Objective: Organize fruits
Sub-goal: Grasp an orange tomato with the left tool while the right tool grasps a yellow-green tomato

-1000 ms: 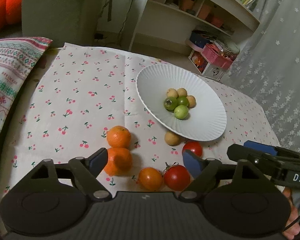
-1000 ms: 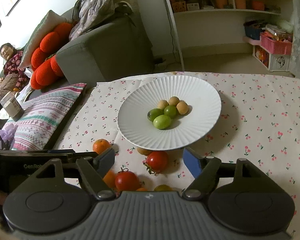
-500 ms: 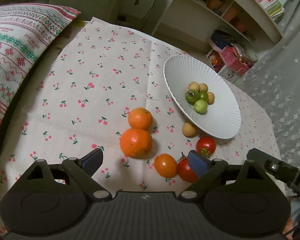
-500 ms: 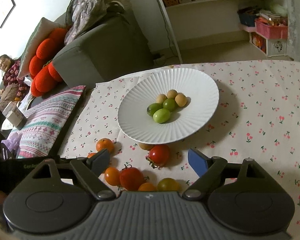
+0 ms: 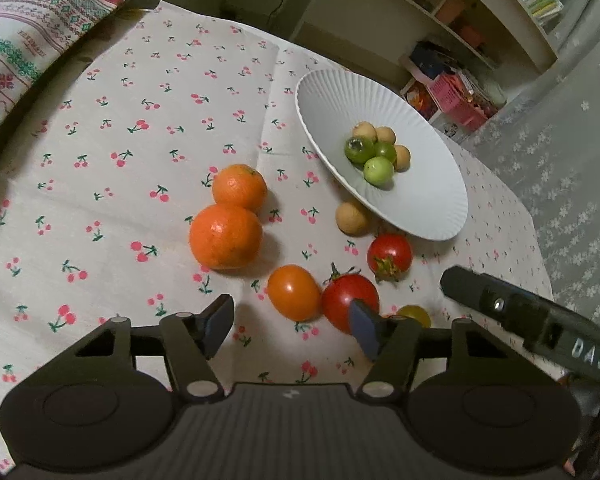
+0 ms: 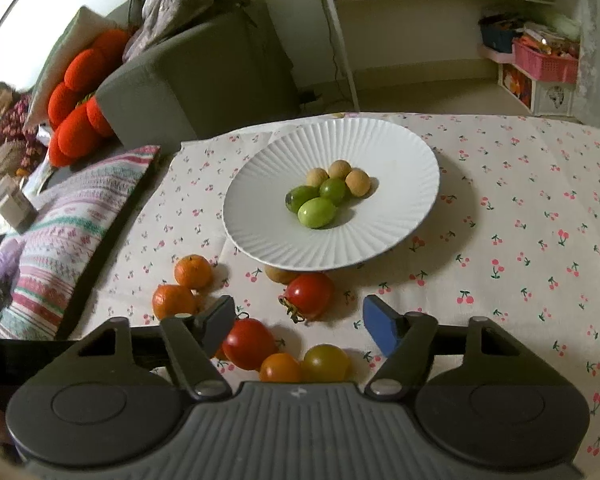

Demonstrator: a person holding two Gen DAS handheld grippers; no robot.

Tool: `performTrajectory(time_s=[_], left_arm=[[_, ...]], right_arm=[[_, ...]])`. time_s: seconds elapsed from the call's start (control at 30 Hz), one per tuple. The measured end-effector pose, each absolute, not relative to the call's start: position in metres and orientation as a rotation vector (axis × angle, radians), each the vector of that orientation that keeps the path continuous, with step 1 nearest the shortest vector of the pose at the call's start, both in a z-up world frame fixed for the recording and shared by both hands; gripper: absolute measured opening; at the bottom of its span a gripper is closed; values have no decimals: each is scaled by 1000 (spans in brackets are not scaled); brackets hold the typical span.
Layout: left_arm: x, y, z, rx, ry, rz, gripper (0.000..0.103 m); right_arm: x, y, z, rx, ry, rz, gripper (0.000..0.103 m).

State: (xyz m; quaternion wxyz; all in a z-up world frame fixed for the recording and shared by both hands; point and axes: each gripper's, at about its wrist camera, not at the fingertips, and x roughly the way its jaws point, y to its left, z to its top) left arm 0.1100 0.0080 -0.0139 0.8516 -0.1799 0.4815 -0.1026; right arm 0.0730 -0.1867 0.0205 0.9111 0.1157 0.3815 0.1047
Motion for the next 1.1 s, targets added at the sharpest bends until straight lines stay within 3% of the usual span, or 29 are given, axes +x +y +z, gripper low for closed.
performTrajectory(time_s=[0.2, 0.33, 0.67, 0.83, 1.1], left_arm=[[113, 1, -20, -392, 1001, -233, 48], [115, 7, -20, -453, 988, -230, 35], [121, 14, -27, -540, 996, -206, 27], [122, 16, -31, -545, 1001, -187, 18], [122, 11, -31, -504, 985, -187, 16]], right_arm=[[74, -178, 17, 165, 811, 233, 58], [80, -177, 8, 146, 861, 203, 53], [86, -177, -1, 154, 916, 174, 46], [88, -177, -6, 156, 940, 145, 41], [89, -173, -14, 151, 981, 140, 36]])
